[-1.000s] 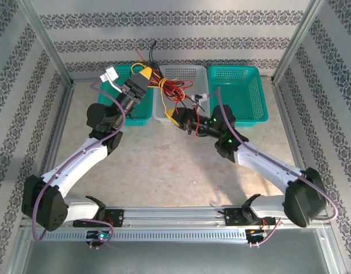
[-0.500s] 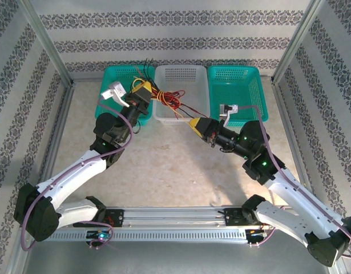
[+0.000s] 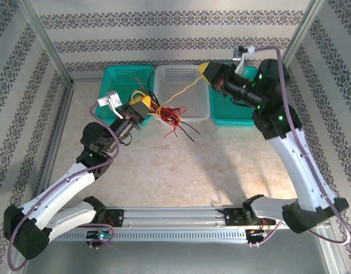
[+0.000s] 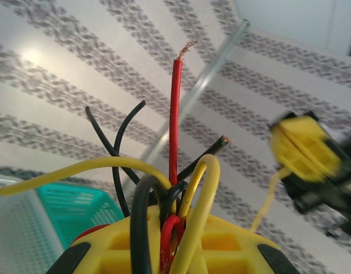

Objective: Untangle the cables
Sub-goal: Untie the cable.

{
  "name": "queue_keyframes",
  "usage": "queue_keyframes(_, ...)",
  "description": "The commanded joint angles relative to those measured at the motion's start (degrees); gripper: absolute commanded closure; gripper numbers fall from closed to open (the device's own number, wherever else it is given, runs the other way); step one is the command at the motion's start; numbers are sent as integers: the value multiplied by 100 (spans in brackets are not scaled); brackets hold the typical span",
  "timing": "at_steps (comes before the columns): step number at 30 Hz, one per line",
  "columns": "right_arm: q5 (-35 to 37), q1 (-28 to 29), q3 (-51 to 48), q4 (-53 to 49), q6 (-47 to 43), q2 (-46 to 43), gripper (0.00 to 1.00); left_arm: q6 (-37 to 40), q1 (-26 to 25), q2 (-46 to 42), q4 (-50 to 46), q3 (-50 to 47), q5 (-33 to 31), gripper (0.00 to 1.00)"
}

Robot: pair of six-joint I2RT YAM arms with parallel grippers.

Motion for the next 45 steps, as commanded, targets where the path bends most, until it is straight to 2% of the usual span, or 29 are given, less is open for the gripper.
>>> queue_keyframes(1,-139,-301,716,-41,-363,469,100,-772,83,-97,91,-42,983,100)
queue_keyframes(6,-448,-545,1194,82,-316,1534,100,-1521,83,-101,829,132,1045,100)
queue_keyframes(9,-666,-491,1286,342,-238,2126,100,-2145,99,305,1672,430,1248,100)
queue_keyframes(12,-596,-310,1256,421,-375,2493,100,-2740,115,716,2670,704,1052,100)
queue_keyframes(14,-586,-220,1034,701,-283,2658,100,-2868,152,921,3013,998,977,100)
queue_keyframes(19,-559,-3,264,1540,93,2735,100,-2621,217,1268,2955,1695,1026,100)
queue_keyframes(22,-473,250,-303,1862,186,2615,100,-2520,375,1489,3116,1977,831,100)
queue_keyframes(27,-219,770,-1671,2756,639,2164,100,-2683,682,2112,4099,2260,190,100)
queue_keyframes(29,18,1002,-2208,2948,719,1802,100,-2470,784,2273,3919,2412,136,100)
queue_keyframes(31,172,1181,-2631,3013,748,1467,100,-1967,804,2241,3323,2410,9,100)
queue_keyframes(40,512,1718,-3914,2704,823,-23,100,-739,855,2287,2620,1699,-897,100)
queue_keyframes(43,709,1952,-3947,2254,687,-516,100,-655,870,2352,2741,1327,-1284,100)
queue_keyframes(45,867,2089,-3761,1802,480,-793,100,-523,886,2345,2606,1210,-1278,100)
